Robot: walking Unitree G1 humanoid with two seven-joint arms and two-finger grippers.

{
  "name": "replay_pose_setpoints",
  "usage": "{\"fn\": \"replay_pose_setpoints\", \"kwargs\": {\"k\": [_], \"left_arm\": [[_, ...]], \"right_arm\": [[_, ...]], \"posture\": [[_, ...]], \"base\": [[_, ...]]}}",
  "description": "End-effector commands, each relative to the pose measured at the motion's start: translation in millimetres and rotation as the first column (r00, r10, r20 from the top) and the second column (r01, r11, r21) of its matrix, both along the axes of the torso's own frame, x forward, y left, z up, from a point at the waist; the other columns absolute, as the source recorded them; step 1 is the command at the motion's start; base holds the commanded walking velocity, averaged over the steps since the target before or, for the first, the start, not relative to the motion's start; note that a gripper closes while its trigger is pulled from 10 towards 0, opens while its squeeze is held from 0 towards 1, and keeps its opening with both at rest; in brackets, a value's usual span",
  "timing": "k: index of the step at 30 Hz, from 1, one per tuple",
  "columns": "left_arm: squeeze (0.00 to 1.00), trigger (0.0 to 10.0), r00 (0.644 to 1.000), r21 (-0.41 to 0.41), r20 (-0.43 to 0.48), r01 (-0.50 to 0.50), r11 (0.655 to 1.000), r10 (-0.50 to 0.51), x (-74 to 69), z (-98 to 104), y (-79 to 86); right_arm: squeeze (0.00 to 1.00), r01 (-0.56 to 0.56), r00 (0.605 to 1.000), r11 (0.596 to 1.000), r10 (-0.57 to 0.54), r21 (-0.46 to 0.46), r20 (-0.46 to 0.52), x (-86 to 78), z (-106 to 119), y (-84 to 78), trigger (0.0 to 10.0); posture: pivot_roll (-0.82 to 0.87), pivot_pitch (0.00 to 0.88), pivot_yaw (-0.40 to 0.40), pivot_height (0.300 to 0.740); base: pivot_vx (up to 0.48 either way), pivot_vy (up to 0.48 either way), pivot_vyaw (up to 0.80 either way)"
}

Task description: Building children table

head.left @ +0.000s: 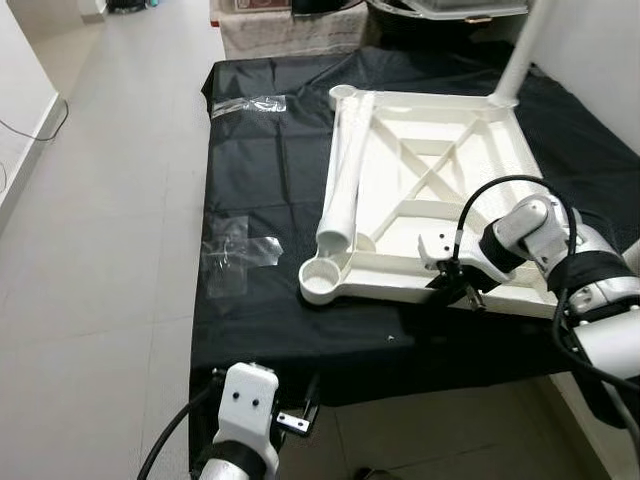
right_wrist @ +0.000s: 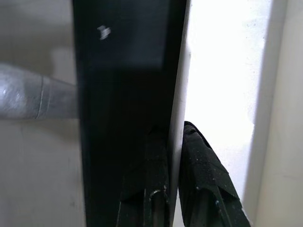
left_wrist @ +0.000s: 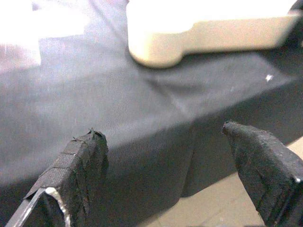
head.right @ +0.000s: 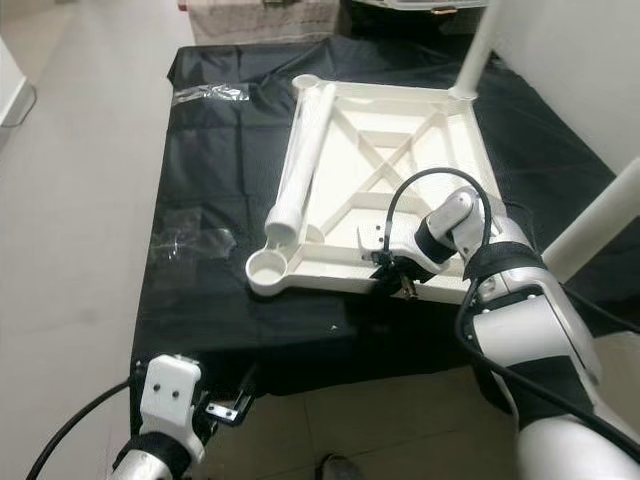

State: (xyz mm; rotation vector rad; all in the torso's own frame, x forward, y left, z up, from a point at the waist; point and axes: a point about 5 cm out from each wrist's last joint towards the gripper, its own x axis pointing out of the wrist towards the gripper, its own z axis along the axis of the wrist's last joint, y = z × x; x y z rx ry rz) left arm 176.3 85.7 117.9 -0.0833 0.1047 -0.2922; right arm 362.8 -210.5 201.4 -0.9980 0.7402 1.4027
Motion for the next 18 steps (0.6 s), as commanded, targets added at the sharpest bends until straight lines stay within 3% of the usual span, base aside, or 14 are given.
{"fn": "replay_pose_setpoints", "kwargs": {"k": [1, 10, 17, 18], "left_arm": [[0.00, 10.0, 1.000, -0.014, -0.019, 0.001, 1.000, -0.001, -1.5, -4.0, -1.9], [0.00, 10.0, 1.000, -0.012, -0.010, -0.004, 1.000, 0.004, 3.3, -4.4, -0.5], [0.00, 10.0, 1.000, -0.010, -0.007, -0.004, 1.000, 0.004, 4.4, -3.9, -0.4], [0.00, 10.0, 1.000, -0.010, -0.006, -0.004, 1.000, 0.004, 4.6, -3.9, -0.3]], "right_arm": [[0.00, -0.128, 0.983, 0.986, 0.111, -0.110, -0.149, -11.6, -20.8, 1.2, 0.0], [0.00, -0.227, 0.973, 0.939, 0.207, -0.258, -0.104, -12.8, -10.5, -11.8, 0.0], [0.00, -0.214, 0.977, 0.945, 0.212, -0.247, -0.031, -8.0, -9.2, -5.4, 0.0], [0.00, -0.212, 0.976, 0.942, 0.215, -0.261, -0.017, -7.3, -10.0, -5.6, 3.8]], "posture": [[-0.05, 0.146, -0.016, 0.740], [-0.06, 0.142, -0.019, 0.740], [-0.06, 0.139, -0.020, 0.740], [-0.06, 0.139, -0.020, 0.740]], "base": [[0.000, 0.000, 0.00], [0.000, 0.000, 0.00], [0.000, 0.000, 0.00], [0.000, 0.000, 0.00]]}}
